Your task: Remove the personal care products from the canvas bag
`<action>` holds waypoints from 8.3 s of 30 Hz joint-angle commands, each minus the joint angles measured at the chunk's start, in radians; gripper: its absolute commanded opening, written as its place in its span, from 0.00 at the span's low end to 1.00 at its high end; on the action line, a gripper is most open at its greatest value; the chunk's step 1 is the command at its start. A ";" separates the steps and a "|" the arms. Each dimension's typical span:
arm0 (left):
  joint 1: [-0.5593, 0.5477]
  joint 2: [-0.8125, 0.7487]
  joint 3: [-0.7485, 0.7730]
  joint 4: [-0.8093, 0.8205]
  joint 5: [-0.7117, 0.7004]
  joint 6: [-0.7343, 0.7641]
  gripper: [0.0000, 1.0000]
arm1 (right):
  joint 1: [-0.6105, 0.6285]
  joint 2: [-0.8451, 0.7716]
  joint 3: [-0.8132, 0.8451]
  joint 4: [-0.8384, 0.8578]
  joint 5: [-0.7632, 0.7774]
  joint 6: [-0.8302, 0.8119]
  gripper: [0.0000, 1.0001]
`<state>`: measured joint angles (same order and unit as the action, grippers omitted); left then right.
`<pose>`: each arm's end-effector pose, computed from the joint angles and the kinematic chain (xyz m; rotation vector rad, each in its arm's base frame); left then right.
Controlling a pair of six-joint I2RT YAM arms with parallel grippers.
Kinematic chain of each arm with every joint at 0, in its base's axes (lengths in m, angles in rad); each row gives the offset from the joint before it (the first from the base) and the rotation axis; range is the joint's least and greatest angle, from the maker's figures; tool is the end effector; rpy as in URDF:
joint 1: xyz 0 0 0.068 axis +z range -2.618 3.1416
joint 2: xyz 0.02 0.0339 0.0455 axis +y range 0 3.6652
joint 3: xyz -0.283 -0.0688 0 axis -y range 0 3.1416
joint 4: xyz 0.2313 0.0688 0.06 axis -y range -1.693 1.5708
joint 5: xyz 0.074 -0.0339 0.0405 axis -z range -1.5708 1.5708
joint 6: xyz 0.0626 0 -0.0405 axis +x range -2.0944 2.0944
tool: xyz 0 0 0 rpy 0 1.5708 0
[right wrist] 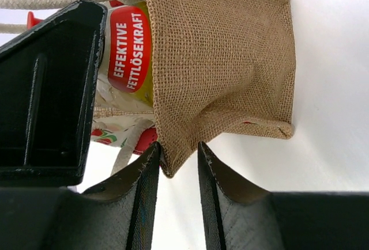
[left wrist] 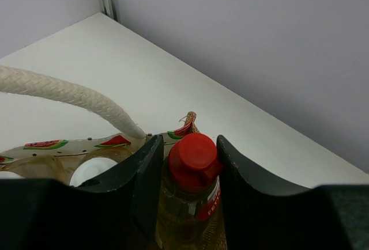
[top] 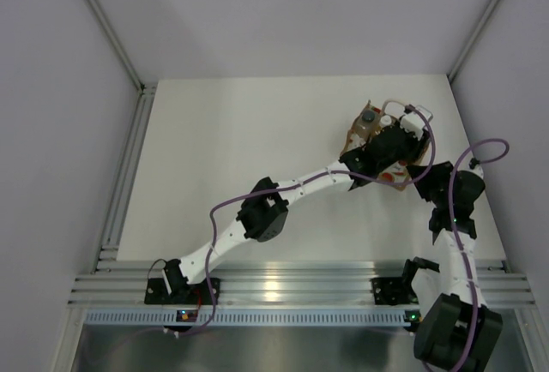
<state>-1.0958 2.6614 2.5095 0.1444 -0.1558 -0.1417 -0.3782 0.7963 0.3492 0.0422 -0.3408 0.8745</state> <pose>0.3034 -0.5688 0.2675 0.6392 1.5130 -0.8386 0.1739 -0.0466 0.2175 0.9873 1.7512 0.6567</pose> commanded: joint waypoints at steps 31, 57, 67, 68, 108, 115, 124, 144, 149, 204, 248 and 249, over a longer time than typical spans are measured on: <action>-0.067 -0.224 0.052 0.165 0.036 0.014 0.00 | -0.027 0.093 0.007 -0.051 0.088 -0.058 1.00; -0.067 -0.258 0.055 0.215 0.030 0.011 0.00 | -0.027 0.061 -0.038 -0.051 0.100 -0.046 1.00; -0.067 -0.271 0.058 0.241 0.022 0.001 0.00 | -0.027 0.060 -0.036 -0.051 0.091 -0.048 1.00; -0.067 -0.273 0.060 0.242 0.021 0.001 0.00 | -0.027 0.064 -0.035 -0.051 0.091 -0.046 0.99; -0.032 -0.434 0.078 0.204 -0.004 0.060 0.00 | -0.036 0.115 -0.019 -0.053 0.123 -0.069 1.00; -0.019 -0.500 0.039 0.164 -0.010 0.103 0.00 | -0.037 0.110 -0.019 -0.025 0.121 -0.071 0.99; 0.014 -0.653 -0.155 0.138 -0.050 0.165 0.00 | -0.037 0.109 -0.019 -0.024 0.118 -0.069 0.99; 0.253 -1.106 -0.974 0.339 -0.160 0.105 0.00 | -0.037 0.008 0.040 -0.096 0.079 -0.114 0.99; 0.343 -1.117 -1.139 0.441 -0.180 0.045 0.00 | -0.037 0.003 0.074 -0.122 0.039 -0.157 0.99; 0.088 -0.721 -0.651 0.028 -0.099 -0.024 0.98 | -0.039 -0.071 0.011 -0.157 0.031 -0.180 0.98; 0.040 -0.098 -0.104 -0.097 -0.082 0.005 0.65 | -0.076 -0.111 -0.010 -0.162 0.033 -0.183 0.96; 0.040 -0.095 -0.104 -0.097 -0.086 0.005 0.66 | -0.076 -0.111 -0.010 -0.162 0.033 -0.181 0.95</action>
<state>-1.0554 2.5408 2.3585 0.0586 -0.1967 -0.1532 -0.4355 0.6884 0.3336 -0.1471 -0.2996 0.7071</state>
